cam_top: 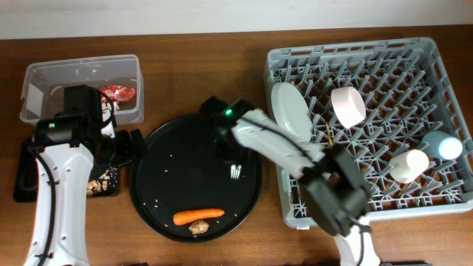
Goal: Sort waste into correct bins and load items into the dishwasher rack
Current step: 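Grasp the white plastic fork on the platter with the right gripper, then place the white fork upright in the rack beside the chopstick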
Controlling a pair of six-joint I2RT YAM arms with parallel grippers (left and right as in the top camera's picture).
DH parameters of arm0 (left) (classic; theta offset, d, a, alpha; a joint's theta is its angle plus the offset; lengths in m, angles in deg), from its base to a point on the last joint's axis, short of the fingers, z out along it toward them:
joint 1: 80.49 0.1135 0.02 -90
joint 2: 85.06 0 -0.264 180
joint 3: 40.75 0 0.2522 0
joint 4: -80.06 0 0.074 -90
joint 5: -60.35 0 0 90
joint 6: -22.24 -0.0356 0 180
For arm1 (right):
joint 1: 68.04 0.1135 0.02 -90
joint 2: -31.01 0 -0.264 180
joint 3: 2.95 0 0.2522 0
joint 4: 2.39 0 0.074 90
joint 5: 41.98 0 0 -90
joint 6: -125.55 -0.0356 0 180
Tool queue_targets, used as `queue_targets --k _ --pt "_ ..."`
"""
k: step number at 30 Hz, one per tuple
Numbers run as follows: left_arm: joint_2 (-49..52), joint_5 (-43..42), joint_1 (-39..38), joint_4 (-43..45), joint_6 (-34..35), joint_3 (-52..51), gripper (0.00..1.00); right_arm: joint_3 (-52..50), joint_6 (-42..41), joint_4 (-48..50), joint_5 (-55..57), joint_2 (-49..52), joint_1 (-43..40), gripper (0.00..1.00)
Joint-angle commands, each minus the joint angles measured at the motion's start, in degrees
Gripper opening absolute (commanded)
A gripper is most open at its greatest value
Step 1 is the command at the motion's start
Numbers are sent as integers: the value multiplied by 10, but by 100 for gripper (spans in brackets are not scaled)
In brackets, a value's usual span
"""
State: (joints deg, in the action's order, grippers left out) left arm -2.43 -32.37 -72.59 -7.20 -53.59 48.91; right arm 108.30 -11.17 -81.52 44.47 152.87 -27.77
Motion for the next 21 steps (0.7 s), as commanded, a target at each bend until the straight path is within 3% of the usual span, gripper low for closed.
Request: queue_targets --k 1,6,10,16,21 --pt "-1 2 2 2 3 -1 99 3 90 -24 41 -149 -29 22" --pt "-1 2 2 3 4 -1 99 3 157 -112 110 -300 -91 22" --pt "-1 2 2 2 3 -1 99 -14 287 -188 119 -298 -197 22" --pt "-1 -14 -3 5 4 -1 99 -158 337 -125 115 -296 -314 22" --pt "-1 -24 -3 6 22 -1 99 -203 390 -70 113 -296 -332 21"
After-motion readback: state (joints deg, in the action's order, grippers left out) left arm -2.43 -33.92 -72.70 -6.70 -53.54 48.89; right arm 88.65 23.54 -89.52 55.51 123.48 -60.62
